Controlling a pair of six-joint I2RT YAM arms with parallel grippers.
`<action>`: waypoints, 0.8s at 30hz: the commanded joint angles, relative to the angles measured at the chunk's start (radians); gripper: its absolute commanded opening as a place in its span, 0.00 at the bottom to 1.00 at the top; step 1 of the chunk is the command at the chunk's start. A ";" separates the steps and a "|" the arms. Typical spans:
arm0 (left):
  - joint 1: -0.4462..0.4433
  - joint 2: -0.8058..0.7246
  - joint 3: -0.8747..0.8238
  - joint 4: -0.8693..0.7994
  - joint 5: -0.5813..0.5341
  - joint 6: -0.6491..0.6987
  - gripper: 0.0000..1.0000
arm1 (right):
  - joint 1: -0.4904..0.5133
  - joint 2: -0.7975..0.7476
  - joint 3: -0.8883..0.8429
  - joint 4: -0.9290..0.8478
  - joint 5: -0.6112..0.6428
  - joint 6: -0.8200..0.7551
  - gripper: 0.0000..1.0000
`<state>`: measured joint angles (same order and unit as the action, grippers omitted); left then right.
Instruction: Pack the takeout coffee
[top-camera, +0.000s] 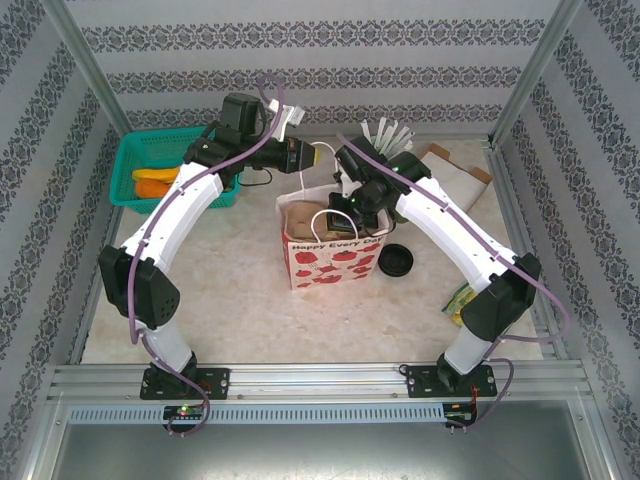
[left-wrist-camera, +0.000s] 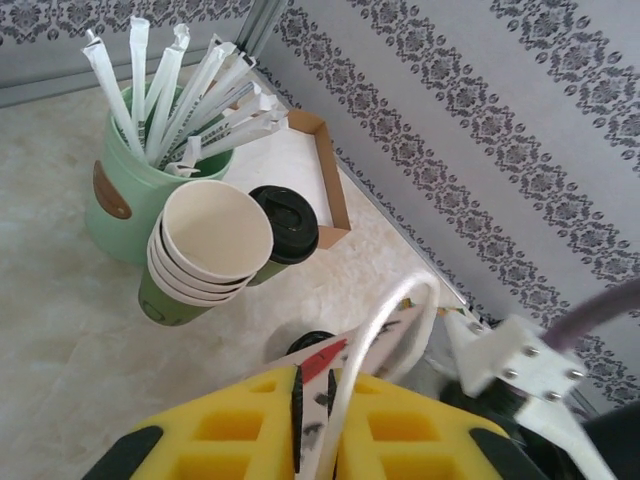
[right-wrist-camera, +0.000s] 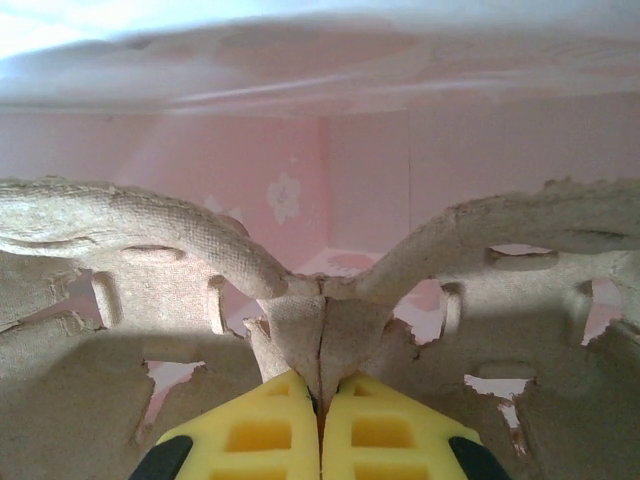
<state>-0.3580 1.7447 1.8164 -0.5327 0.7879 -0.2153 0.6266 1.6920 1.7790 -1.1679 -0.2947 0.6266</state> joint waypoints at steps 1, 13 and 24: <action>0.007 -0.104 -0.034 -0.009 0.037 0.057 0.26 | 0.016 0.024 0.035 -0.021 0.044 0.021 0.00; 0.007 -0.344 -0.256 -0.007 0.088 0.211 0.47 | 0.013 0.047 0.089 -0.032 0.048 0.037 0.00; -0.077 -0.434 -0.349 -0.037 0.175 0.353 0.58 | 0.001 0.054 0.115 -0.044 0.032 0.045 0.00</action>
<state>-0.3939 1.3228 1.4700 -0.5583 0.9249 0.0528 0.6304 1.7317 1.8641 -1.1870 -0.2699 0.6559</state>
